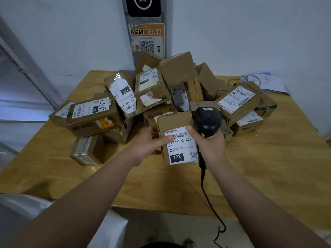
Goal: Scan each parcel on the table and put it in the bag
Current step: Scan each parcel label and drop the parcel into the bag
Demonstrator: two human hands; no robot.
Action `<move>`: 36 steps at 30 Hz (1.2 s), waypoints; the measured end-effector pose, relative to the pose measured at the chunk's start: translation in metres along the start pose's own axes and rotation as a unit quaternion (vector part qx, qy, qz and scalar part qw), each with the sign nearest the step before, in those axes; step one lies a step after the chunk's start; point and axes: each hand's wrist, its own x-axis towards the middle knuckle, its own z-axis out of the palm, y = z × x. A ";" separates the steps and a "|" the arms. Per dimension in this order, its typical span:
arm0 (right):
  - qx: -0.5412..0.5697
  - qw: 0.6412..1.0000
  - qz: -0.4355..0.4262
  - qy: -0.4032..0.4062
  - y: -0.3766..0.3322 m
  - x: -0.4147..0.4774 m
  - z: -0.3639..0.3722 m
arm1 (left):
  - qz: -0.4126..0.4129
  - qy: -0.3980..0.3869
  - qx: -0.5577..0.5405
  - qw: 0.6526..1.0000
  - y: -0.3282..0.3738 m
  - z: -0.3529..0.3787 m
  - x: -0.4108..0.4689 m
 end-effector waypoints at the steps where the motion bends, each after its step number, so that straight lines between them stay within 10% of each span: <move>1: 0.010 1.000 0.007 0.006 -0.002 0.000 0.000 | -0.001 -0.001 0.001 1.000 0.000 -0.001 -0.001; 11: 0.111 0.988 0.110 -0.015 -0.011 -0.006 0.004 | 0.000 0.037 0.012 0.999 0.002 -0.012 -0.005; 16: -0.036 0.999 0.002 -0.008 -0.024 -0.008 -0.001 | 0.008 0.135 -0.038 0.990 0.017 -0.035 -0.001; 21: -0.153 0.973 -0.021 -0.172 -0.035 -0.029 0.003 | -0.017 0.184 -0.035 0.982 0.019 -0.054 0.002; 36: -0.212 0.966 0.009 -0.149 -0.036 -0.046 0.020 | -0.043 0.176 -0.065 0.981 0.019 -0.048 0.005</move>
